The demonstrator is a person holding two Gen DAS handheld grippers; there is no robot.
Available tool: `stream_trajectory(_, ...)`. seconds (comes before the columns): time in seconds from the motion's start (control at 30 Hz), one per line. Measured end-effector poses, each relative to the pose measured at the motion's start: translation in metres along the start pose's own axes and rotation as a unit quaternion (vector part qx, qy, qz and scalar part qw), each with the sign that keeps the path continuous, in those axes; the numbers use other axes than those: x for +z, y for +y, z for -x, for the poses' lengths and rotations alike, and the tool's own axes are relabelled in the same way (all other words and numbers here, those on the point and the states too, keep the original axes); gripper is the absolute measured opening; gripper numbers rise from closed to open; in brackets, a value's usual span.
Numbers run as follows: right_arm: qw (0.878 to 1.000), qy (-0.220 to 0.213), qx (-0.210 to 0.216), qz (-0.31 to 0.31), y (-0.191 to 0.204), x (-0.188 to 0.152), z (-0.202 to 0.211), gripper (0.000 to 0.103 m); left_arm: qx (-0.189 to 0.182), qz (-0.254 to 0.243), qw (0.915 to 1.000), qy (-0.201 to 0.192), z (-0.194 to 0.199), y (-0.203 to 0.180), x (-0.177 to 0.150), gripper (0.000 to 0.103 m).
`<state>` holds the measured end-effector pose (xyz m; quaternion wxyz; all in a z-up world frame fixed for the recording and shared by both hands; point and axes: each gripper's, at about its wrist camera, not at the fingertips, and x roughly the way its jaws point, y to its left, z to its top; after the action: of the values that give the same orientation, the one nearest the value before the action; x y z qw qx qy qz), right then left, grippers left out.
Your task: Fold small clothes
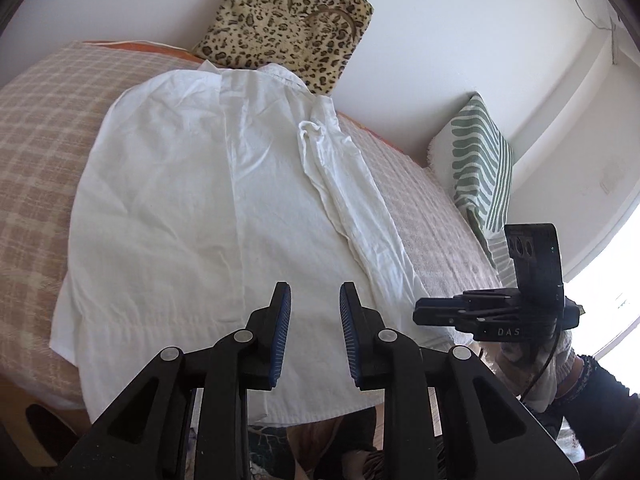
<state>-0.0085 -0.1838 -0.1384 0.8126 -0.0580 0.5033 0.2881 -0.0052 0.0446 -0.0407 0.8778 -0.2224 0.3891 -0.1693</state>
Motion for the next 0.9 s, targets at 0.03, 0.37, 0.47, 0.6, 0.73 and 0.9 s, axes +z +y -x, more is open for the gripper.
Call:
stream_trajectory(0.03, 1.0, -0.007, 0.002, 0.004, 0.006, -0.002, 0.006, 0.029, 0.006, -0.002, 1.0, -0.005, 0.004, 0.004, 0.005, 0.023)
stream_trajectory(0.37, 0.994, -0.013, -0.099, 0.048, 0.056, 0.014, -0.024, 0.064, 0.042, -0.016, 0.9972, -0.059, 0.039, 0.029, 0.052, 0.023)
stream_trajectory(0.47, 0.993, 0.006, -0.094, 0.067, 0.064, 0.0, -0.035, 0.066, 0.058, -0.012, 0.9962, -0.064, 0.051, 0.046, 0.059, 0.027)
stream_trajectory(0.6, 0.995, 0.026, -0.05, 0.082, 0.074, -0.011, -0.03, 0.068, 0.077, 0.012, 0.996, -0.044, 0.057, 0.076, 0.054, 0.041)
stream_trajectory(0.73, 0.999, -0.002, 0.009, 0.043, 0.066, -0.001, -0.01, 0.068, 0.086, 0.041, 0.9954, -0.008, 0.051, 0.102, 0.041, 0.041)
stream_trajectory(0.9, 0.998, -0.037, 0.01, 0.048, 0.085, 0.022, 0.001, 0.068, 0.07, 0.098, 0.9924, 0.026, 0.049, 0.129, 0.025, 0.041)
